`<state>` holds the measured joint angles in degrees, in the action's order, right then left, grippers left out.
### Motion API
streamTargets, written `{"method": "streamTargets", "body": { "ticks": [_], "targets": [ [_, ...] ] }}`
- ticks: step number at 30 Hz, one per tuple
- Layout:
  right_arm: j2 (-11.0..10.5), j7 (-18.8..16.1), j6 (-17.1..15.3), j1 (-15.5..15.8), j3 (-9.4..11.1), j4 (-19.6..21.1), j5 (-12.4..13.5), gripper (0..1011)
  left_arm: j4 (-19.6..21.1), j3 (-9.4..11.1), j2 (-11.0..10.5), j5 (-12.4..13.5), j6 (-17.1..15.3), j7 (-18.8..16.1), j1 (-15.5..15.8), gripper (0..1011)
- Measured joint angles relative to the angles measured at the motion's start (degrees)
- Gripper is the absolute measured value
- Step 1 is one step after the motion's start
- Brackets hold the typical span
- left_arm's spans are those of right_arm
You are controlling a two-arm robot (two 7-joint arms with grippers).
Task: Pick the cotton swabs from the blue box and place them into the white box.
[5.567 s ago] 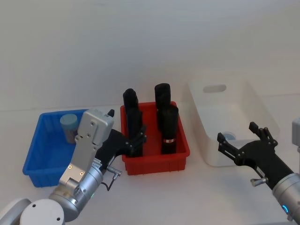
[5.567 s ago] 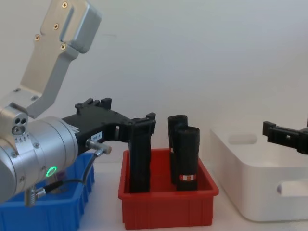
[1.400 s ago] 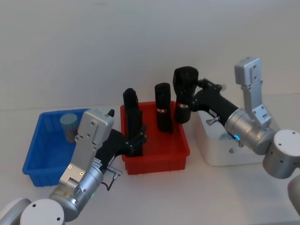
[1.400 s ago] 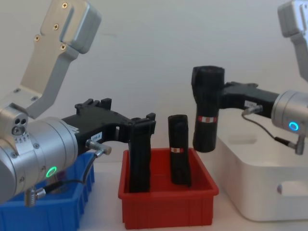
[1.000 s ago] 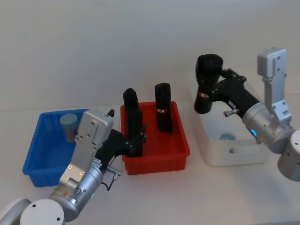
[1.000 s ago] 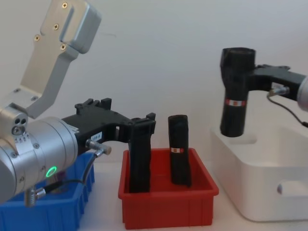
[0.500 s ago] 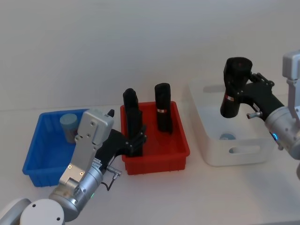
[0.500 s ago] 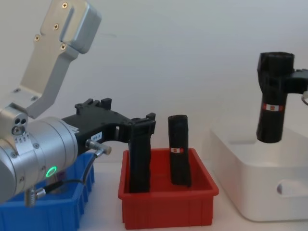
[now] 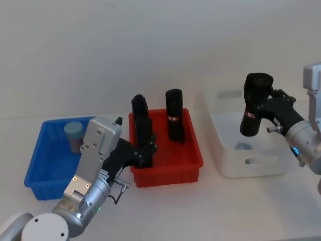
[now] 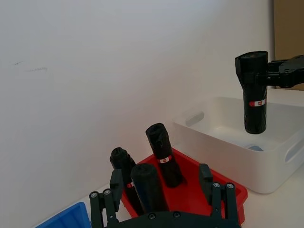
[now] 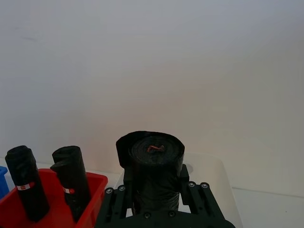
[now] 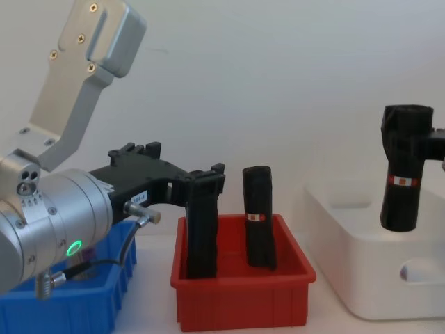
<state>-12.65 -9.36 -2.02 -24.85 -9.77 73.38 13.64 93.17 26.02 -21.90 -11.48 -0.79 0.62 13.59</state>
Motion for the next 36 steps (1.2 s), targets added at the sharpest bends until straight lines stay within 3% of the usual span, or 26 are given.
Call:
{"method": "streamTargets", "body": {
  "ticks": [6, 18, 36],
  "targets": [
    [0.22, -0.15, -0.1, -0.81, 0.05, -1.99, 0.22, 707, 0.0, 0.0, 0.0, 0.0, 0.0, 0.0, 0.0, 1004],
    [0.46, -0.59, 0.32, -1.58, 0.12, -3.83, 0.48, 997, 0.0, 0.0, 0.0, 0.0, 0.0, 0.0, 0.0, 1004],
    [0.6, -1.0, 1.08, -1.71, 0.1, -4.12, 0.45, 1002, 0.0, 0.0, 0.0, 0.0, 0.0, 0.0, 0.0, 1004]
  ]
}}
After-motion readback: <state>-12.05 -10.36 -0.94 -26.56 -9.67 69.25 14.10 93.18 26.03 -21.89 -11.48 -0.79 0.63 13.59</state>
